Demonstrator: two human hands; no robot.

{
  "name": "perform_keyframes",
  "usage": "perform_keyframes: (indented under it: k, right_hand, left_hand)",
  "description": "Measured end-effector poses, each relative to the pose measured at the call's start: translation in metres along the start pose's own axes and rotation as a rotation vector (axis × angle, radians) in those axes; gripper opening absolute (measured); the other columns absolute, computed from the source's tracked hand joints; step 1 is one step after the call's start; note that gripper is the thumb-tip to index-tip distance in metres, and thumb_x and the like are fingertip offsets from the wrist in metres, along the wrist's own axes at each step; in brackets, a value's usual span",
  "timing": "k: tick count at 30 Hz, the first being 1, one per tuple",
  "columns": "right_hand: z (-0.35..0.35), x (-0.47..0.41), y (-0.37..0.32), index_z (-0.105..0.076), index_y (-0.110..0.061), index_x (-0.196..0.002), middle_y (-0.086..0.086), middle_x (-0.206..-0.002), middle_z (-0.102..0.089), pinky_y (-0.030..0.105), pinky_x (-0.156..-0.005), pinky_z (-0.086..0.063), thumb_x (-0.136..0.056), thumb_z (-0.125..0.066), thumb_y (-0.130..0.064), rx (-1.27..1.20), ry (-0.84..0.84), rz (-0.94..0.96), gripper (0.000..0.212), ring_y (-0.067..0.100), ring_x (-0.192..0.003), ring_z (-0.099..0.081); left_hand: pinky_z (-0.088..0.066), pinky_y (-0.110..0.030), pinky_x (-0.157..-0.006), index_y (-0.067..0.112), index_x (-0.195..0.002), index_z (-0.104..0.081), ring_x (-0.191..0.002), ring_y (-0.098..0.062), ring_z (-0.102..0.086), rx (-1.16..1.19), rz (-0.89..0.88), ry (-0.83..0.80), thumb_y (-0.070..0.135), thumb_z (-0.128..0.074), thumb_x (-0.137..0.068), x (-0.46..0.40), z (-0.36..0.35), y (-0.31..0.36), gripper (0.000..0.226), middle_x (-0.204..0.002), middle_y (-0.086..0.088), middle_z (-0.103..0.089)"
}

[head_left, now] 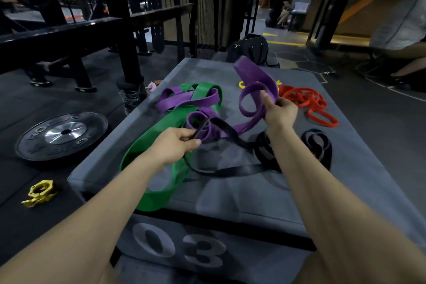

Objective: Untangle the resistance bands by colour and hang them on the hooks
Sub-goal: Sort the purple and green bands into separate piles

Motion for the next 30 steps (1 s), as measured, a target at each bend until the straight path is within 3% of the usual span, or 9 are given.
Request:
perform_keyframes:
  k: [2,6,8,12,18,22,25,28,30]
  right_hand:
    - [-0.021,-0.001,0.005,-0.053,-0.019,-0.062,-0.005,-0.059,-0.047,0.027,-0.057,-0.036,-0.078,-0.073,-0.030,0.200,-0.088,0.092,0.027,0.009,-0.057,-0.040]
    - [-0.037,0.008,0.014,-0.066,-0.001,-0.084,0.009,-0.077,-0.059,0.025,-0.070,-0.036,-0.087,-0.063,-0.025,0.438,-0.414,0.168,0.024,0.011,-0.078,-0.046]
    - [-0.027,0.010,0.009,-0.068,0.005,-0.100,0.009,-0.092,-0.064,0.024,-0.076,-0.040,-0.091,-0.058,-0.014,0.468,-0.448,0.212,0.023,0.012,-0.091,-0.052]
    - [0.011,0.004,0.005,-0.065,0.004,-0.112,0.019,-0.115,-0.066,0.025,-0.089,-0.042,-0.088,-0.059,-0.006,0.498,-0.329,0.178,0.026,0.021,-0.107,-0.061]
    - [0.100,-0.006,0.006,-0.065,-0.002,-0.114,0.016,-0.112,-0.068,0.029,-0.084,-0.044,-0.082,-0.069,-0.011,0.826,-0.320,0.049,0.033,0.024,-0.101,-0.063]
    - [0.131,0.009,0.008,-0.066,-0.005,-0.108,0.013,-0.099,-0.065,0.033,-0.074,-0.043,-0.078,-0.072,-0.030,1.107,-0.574,0.129,0.039,0.032,-0.101,-0.062]
    - [0.143,0.020,0.020,-0.061,-0.008,-0.118,0.012,-0.112,-0.061,0.033,-0.089,-0.044,-0.077,-0.073,-0.037,1.198,-0.713,0.114,0.052,0.030,-0.111,-0.056]
    - [0.147,0.024,0.024,-0.063,-0.010,-0.085,0.008,-0.095,-0.062,0.033,-0.073,-0.044,-0.081,-0.070,-0.027,1.169,-0.805,0.130,0.019,0.026,-0.092,-0.057]
    - [0.148,0.021,0.021,-0.065,-0.006,-0.084,0.012,-0.096,-0.064,0.036,-0.075,-0.047,-0.082,-0.067,-0.021,1.186,-0.835,0.161,0.015,0.028,-0.092,-0.059]
  left_hand:
    - [-0.041,-0.001,-0.062,0.010,-0.120,-0.062,-0.060,0.011,-0.055,0.023,-0.011,-0.055,0.008,-0.063,-0.085,0.000,-0.002,0.003,0.035,-0.063,0.018,-0.066]
    - [-0.039,-0.016,-0.090,0.006,-0.126,-0.057,-0.112,-0.019,-0.059,0.016,-0.016,-0.067,0.007,-0.067,-0.082,-0.002,-0.003,0.008,0.045,-0.115,-0.013,-0.066]
    - [-0.040,-0.011,-0.086,0.004,-0.126,-0.056,-0.103,-0.009,-0.062,0.027,-0.044,-0.064,0.004,-0.066,-0.082,-0.003,-0.006,0.011,0.045,-0.111,-0.010,-0.065]
    - [-0.041,0.005,-0.064,-0.001,-0.123,-0.057,-0.054,0.019,-0.053,0.105,-0.136,-0.054,-0.005,-0.063,-0.081,-0.009,-0.021,0.021,0.042,-0.101,-0.003,-0.060]
    - [-0.043,0.003,-0.069,0.003,-0.123,-0.058,-0.058,0.018,-0.055,0.107,-0.264,-0.106,-0.007,-0.065,-0.079,-0.006,-0.053,0.062,0.046,-0.103,0.000,-0.061]
    - [-0.043,0.002,-0.069,0.004,-0.124,-0.057,-0.069,0.014,-0.058,0.084,-0.305,-0.126,-0.005,-0.066,-0.078,-0.011,-0.079,0.100,0.047,-0.106,0.000,-0.061]
    - [-0.045,-0.016,-0.091,0.008,-0.123,-0.059,-0.095,-0.007,-0.058,0.060,-0.331,-0.180,0.000,-0.068,-0.078,-0.020,-0.105,0.129,0.047,-0.106,-0.001,-0.064]
    - [-0.043,-0.036,-0.105,0.009,-0.122,-0.060,-0.098,-0.012,-0.057,0.055,-0.355,-0.207,0.001,-0.070,-0.078,-0.031,-0.136,0.154,0.046,-0.107,-0.005,-0.065]
    - [-0.043,-0.045,-0.105,0.006,-0.123,-0.059,-0.095,-0.014,-0.057,0.123,-0.369,-0.199,0.000,-0.068,-0.079,-0.036,-0.154,0.166,0.045,-0.109,-0.011,-0.065]
Point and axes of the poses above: each hand's wrist, its own x-axis away from the middle knuckle, its own z-axis out of the back of the hand, y = z × x, the point moved 2 cm from there along -x, towards the middle knuckle
